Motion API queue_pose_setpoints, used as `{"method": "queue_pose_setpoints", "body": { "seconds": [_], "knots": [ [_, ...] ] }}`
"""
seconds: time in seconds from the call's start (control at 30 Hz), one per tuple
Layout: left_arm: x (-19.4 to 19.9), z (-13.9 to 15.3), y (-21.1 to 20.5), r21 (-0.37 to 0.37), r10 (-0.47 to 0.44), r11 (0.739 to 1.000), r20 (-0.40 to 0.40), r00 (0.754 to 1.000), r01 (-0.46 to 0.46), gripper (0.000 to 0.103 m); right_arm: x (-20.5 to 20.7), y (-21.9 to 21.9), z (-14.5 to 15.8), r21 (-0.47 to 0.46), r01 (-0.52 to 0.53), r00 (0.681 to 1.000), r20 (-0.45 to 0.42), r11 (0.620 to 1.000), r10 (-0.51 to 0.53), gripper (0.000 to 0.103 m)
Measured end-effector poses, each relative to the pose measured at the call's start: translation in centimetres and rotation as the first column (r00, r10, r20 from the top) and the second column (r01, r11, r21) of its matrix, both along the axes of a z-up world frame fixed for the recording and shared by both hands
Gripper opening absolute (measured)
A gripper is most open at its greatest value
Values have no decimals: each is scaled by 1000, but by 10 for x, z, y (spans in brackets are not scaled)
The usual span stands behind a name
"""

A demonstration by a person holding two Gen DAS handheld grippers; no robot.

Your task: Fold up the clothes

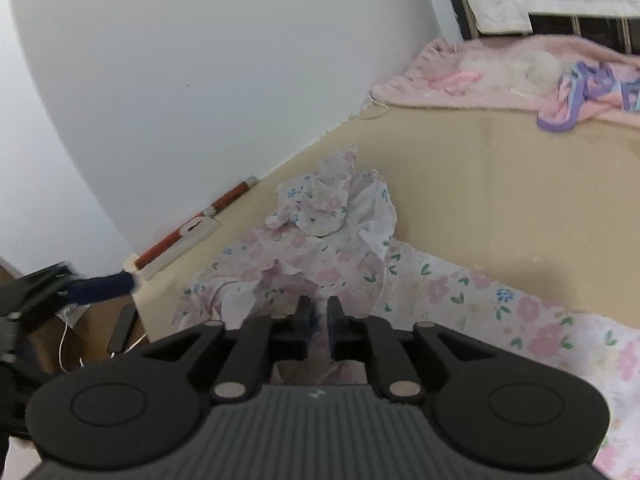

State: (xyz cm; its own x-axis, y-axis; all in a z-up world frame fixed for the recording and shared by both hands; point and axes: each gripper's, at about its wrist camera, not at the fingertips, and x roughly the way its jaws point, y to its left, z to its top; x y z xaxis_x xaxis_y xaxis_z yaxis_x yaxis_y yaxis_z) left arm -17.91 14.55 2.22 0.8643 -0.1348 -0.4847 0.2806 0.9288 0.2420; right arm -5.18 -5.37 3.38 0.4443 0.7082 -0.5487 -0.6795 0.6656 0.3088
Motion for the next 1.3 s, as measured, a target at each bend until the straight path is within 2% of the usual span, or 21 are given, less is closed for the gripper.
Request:
{"method": "queue_pose_setpoints", "body": {
  "seconds": [0.07,0.13,0.17,0.2,0.27,0.37,0.5,0.57,0.63,0.7,0.77,0.83,0.9,0.93,0.97,1.0,1.03,1.13,1.17,1.2,1.3],
  "knots": [
    [10,-1,-1,-24,-36,999,-41,999,35,68,-26,-18,9,-64,47,990,133,997,-38,56],
    [23,-4,-1,-51,-40,998,-90,995,36,68,-54,-37,17,-126,102,961,269,987,-65,61],
    [31,-5,0,-65,-35,998,-117,993,28,58,-64,-45,16,-180,135,953,292,974,-78,61],
    [38,-7,1,-78,-31,997,-144,989,20,31,-75,-53,13,-238,169,947,307,956,-91,60],
    [51,-10,2,-75,-6,997,-179,984,-8,10,-82,-70,6,-312,274,938,297,910,-181,49],
    [62,-14,7,-82,24,996,-189,982,-40,9,-79,-100,-4,-324,413,907,235,851,-351,31],
    [59,-7,6,-109,-51,994,-241,969,25,12,-67,-130,-9,-301,499,866,197,813,-459,32],
    [51,9,6,-150,-159,980,-219,963,128,14,-51,-135,-9,-329,499,866,229,802,-444,33],
    [50,38,6,-184,-249,958,-152,956,220,34,-33,-143,-6,-343,480,876,240,808,-418,33],
    [68,63,-16,-158,-295,948,-105,950,277,62,-19,-150,2,-343,463,884,250,817,-396,33],
    [93,81,-46,-120,-343,936,-84,936,332,63,-21,-160,21,-277,486,866,281,829,-414,36],
    [133,78,-87,-122,-451,892,-173,876,435,64,-35,-176,33,-182,537,834,262,824,-486,45],
    [180,60,-127,-169,-573,818,-310,758,549,60,-52,-190,32,-93,590,803,170,802,-571,44],
    [202,49,-146,-184,-596,799,-368,713,573,58,-61,-196,26,-54,611,790,101,790,-605,44],
    [222,37,-164,-181,-592,797,-417,690,576,51,-67,-198,20,-50,627,779,53,777,-625,42],
    [237,28,-178,-169,-580,802,-449,680,572,40,-68,-199,12,-68,650,760,30,757,-650,41],
    [250,19,-191,-155,-567,807,-475,673,571,37,-68,-201,4,-90,673,738,11,734,-675,40],
    [274,-1,-206,-145,-555,813,-488,674,564,31,-47,-209,-10,-95,696,711,-40,711,-702,39],
    [276,-2,-207,-157,-550,820,-477,685,550,13,-37,-210,-12,-86,695,713,-35,713,-700,36],
    [280,-4,-203,-159,-526,839,-483,700,520,6,-25,-209,-12,-106,693,716,-17,714,-698,32],
    [281,-5,-187,-109,-415,904,-458,786,414,3,29,-201,-9,-170,650,753,10,741,-658,16]
  ]
}}
